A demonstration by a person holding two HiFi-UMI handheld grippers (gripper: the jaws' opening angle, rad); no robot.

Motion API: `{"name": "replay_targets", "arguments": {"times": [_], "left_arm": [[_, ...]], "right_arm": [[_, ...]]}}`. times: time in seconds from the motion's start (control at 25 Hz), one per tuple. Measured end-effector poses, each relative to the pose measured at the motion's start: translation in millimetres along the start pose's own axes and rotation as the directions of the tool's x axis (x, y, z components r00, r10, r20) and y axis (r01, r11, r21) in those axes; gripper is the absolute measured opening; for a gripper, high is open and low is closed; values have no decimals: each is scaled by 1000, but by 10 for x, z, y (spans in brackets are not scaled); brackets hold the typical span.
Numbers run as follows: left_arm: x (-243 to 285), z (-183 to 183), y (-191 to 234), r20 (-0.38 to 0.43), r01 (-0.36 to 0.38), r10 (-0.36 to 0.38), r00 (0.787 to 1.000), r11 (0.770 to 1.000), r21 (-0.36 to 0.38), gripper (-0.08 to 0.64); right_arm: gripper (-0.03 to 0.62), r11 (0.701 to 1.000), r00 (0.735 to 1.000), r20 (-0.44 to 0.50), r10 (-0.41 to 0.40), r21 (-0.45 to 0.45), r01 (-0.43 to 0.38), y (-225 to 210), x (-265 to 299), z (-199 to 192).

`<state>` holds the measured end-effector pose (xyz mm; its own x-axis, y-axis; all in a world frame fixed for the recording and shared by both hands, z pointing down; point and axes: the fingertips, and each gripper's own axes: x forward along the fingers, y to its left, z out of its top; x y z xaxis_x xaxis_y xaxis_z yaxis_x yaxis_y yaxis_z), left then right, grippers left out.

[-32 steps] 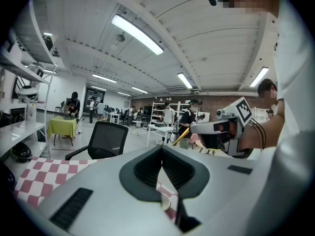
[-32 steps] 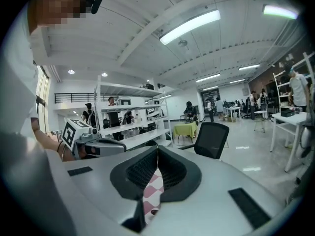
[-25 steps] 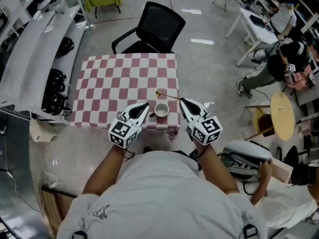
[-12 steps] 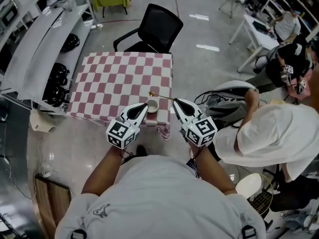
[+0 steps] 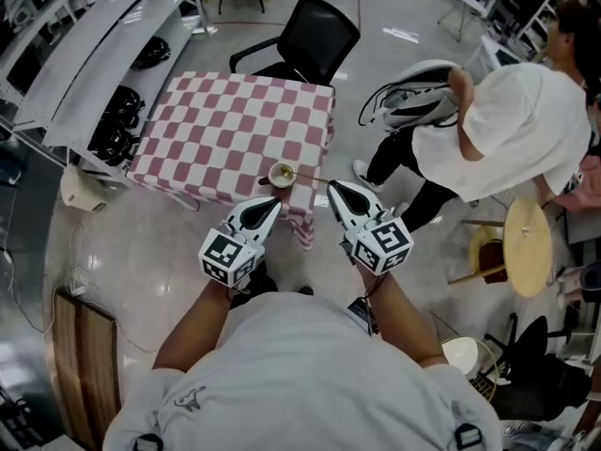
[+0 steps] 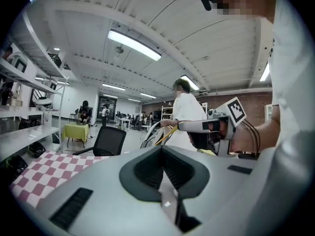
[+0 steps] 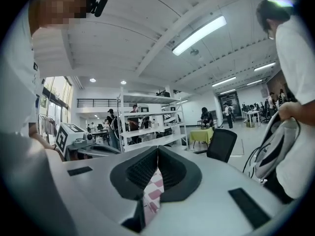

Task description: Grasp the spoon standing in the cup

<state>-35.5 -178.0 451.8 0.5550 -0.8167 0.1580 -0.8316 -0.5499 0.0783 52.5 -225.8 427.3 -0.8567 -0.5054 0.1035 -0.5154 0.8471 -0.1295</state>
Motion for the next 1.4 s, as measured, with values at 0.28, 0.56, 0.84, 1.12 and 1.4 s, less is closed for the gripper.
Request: {"name": "replay_targets", "arguments": {"times": [0.28,0.56,0.84,1.12,1.4], "left_arm": [[-198,-197,-160,-28,-60,59,998,997,-44,14],[-359,-187,-202,-20,-82,80,997,995,-63,14],[-627,-150,-149,-2,-48,48,999,997,-64,14],[-1094,-83,-90,13,4,-3,1000,998,-63,15],[-1424,-8,-63,5,42,-41,999,998,-50,14]], "right_arm": [[34,999,999,-8,35,27,-34,75,-142,-135],[34,997,999,-3,39,60,-39,161,-220,-196],[34,997,1000,9,15,78,-15,473,-215,-175],[34,997,999,34,-32,72,29,954,-236,-38],[34,995,997,50,-65,76,62,1299,-300,55]]}}
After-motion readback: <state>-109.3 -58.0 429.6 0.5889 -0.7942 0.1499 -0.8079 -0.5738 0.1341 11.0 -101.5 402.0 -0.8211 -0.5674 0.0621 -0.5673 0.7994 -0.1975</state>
